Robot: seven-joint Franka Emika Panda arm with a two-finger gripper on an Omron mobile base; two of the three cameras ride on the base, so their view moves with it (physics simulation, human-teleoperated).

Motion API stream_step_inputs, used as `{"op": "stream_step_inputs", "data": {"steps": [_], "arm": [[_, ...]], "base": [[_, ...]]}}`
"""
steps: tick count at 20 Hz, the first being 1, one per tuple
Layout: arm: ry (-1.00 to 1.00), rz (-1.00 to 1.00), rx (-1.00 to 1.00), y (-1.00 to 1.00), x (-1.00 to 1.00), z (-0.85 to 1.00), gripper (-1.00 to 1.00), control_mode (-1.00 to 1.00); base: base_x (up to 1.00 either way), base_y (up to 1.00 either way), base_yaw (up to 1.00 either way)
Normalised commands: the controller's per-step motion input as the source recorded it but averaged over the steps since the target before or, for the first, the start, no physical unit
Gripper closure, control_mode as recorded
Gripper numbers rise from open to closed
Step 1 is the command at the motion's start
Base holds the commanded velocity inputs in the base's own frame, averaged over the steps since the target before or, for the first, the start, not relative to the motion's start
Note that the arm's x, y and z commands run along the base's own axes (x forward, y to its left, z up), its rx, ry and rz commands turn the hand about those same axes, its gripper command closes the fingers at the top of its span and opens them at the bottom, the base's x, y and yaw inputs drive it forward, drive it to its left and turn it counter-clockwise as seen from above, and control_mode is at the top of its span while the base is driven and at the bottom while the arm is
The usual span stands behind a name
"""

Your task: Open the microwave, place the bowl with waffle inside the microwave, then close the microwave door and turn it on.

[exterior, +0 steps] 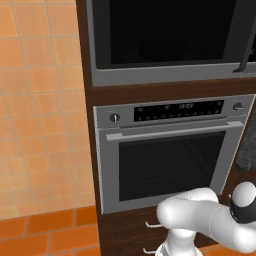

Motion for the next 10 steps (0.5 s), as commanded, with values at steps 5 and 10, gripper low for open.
{"op": "stream_step_inputs", "data": {"steps": [5, 10], "arm": [[0.00, 0.00, 0.00, -0.10, 0.34, 0.01, -1.00, -1.00], [0.00, -0.14, 0.00, -0.12, 0.02, 0.07, -1.00, -1.00]], "base": [[0.00, 0.00, 0.00], [0.00, 0.00, 0.00]]}}
